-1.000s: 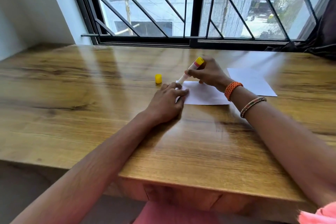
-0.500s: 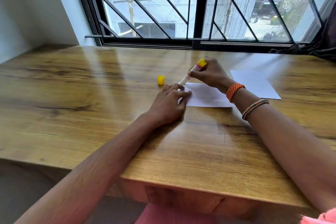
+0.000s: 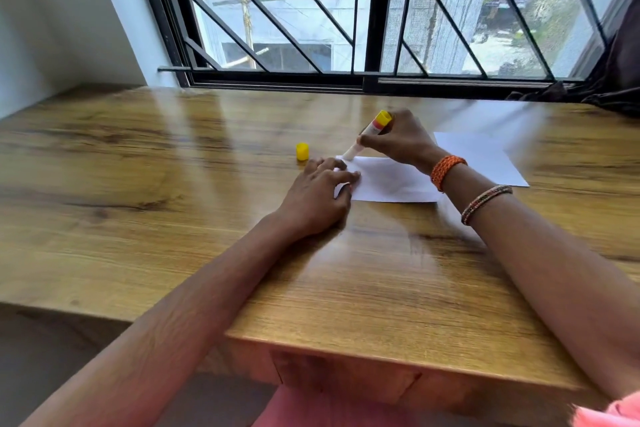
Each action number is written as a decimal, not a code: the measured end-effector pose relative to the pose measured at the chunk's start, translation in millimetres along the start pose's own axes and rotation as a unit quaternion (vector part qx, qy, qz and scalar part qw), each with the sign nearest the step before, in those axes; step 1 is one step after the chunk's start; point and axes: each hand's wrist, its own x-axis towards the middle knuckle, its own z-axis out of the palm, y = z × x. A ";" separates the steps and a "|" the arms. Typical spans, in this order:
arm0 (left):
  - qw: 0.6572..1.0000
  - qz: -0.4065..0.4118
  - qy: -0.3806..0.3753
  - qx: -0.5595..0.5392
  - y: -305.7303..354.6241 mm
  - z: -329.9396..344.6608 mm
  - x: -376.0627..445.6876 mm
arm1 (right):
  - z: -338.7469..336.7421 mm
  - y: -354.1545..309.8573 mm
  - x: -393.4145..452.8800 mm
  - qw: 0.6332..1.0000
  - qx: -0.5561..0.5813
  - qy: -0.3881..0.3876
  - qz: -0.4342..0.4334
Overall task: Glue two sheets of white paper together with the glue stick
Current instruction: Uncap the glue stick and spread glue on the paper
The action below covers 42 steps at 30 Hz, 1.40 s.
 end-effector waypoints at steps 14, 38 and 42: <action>1.000 -0.007 0.006 -0.011 0.1 1.5 0.1 | -21.3 7.0 -3.0 0.998 -0.056 0.001 0.013; 1.000 -0.012 0.002 -0.015 0.4 3.6 -0.3 | -61.3 25.5 -33.1 0.993 -0.081 0.057 0.068; 1.000 -0.011 0.001 -0.011 -0.2 4.3 0.2 | -67.9 28.4 -39.4 0.988 -0.109 0.079 0.081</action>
